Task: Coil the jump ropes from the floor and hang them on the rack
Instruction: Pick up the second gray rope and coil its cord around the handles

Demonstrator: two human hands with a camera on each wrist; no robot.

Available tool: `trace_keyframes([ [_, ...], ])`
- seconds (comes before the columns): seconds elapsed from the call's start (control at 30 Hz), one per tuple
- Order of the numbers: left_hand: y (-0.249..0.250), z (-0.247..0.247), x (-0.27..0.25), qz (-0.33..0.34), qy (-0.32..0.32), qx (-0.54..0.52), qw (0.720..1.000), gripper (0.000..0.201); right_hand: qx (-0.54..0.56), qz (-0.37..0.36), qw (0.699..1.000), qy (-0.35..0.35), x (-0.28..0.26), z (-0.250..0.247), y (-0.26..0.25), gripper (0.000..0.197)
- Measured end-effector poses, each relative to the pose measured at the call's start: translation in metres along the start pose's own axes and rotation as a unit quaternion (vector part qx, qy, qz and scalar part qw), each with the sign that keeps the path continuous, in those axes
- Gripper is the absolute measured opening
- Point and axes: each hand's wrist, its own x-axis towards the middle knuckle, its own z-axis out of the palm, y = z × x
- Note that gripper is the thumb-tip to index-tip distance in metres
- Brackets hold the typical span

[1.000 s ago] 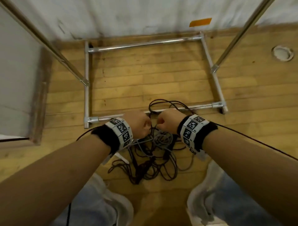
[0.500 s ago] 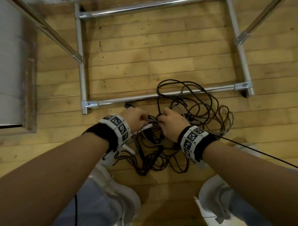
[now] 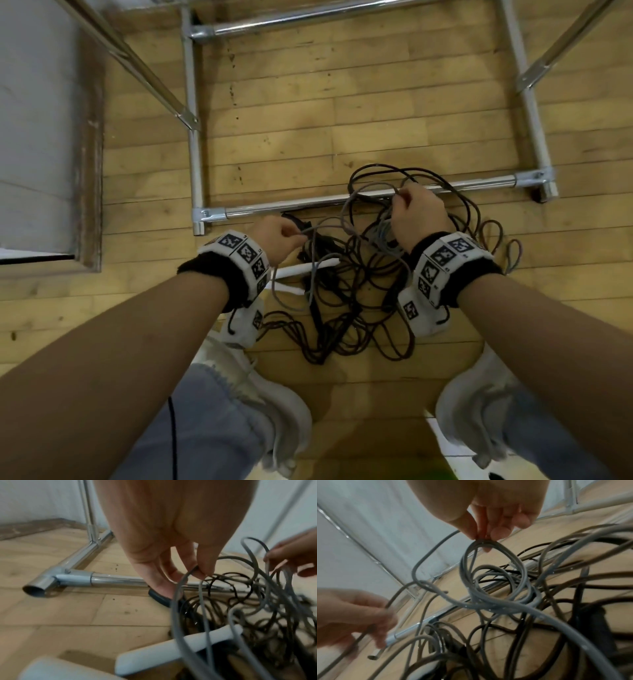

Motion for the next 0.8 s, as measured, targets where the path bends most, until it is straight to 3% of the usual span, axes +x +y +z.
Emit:
trace_keyframes([
  [0.07, 0.008, -0.002, 0.002, 0.002, -0.005, -0.084, 0.996, 0.017, 0.022, -0.056, 0.997, 0.044, -0.006, 0.004, -0.009, 0.022],
  [0.13, 0.017, -0.008, 0.004, 0.004, -0.01, -0.144, 0.99, 0.014, 0.04, -0.175, 0.982, 0.063, -0.016, 0.009, -0.023, 0.027],
  [0.2, 0.025, -0.016, 0.006, 0.008, -0.007, -0.18, 0.984, 0.012, 0.039, -0.275, 0.961, 0.002, -0.025, 0.019, -0.033, 0.019],
  [0.23, 0.028, -0.021, 0.007, 0.01, -0.002, -0.201, 0.98, 0.011, 0.024, -0.29, 0.955, -0.055, -0.029, 0.025, -0.035, 0.016],
  [0.3, 0.035, -0.03, 0.008, 0.024, 0.014, -0.234, 0.972, 0.011, -0.044, -0.271, 0.945, -0.178, -0.031, 0.039, -0.03, 0.024],
  [0.37, 0.039, -0.036, 0.009, 0.048, 0.034, -0.234, 0.971, 0.011, -0.157, -0.241, 0.919, -0.268, -0.032, 0.051, -0.019, 0.05],
  [0.43, 0.04, -0.037, 0.009, 0.064, 0.061, -0.216, 0.972, 0.011, -0.201, -0.226, 0.911, -0.28, -0.032, 0.059, -0.012, 0.057],
  [0.5, 0.042, -0.034, 0.007, 0.059, 0.073, -0.253, 0.963, 0.01, -0.17, -0.229, 0.929, -0.237, -0.029, 0.063, -0.012, 0.034],
  [0.53, 0.044, -0.034, 0.006, 0.047, 0.076, -0.305, 0.948, 0.011, -0.147, -0.225, 0.936, -0.229, -0.027, 0.064, -0.013, 0.026],
  [0.7, 0.064, -0.053, 0.004, -0.017, 0.055, -0.534, 0.843, 0.024, -0.045, -0.17, 0.95, -0.259, -0.029, 0.07, -0.016, 0.02],
  [0.8, 0.078, -0.068, -0.002, -0.017, 0.028, -0.593, 0.805, 0.027, -0.034, -0.138, 0.941, -0.308, -0.034, 0.074, -0.023, 0.06],
])
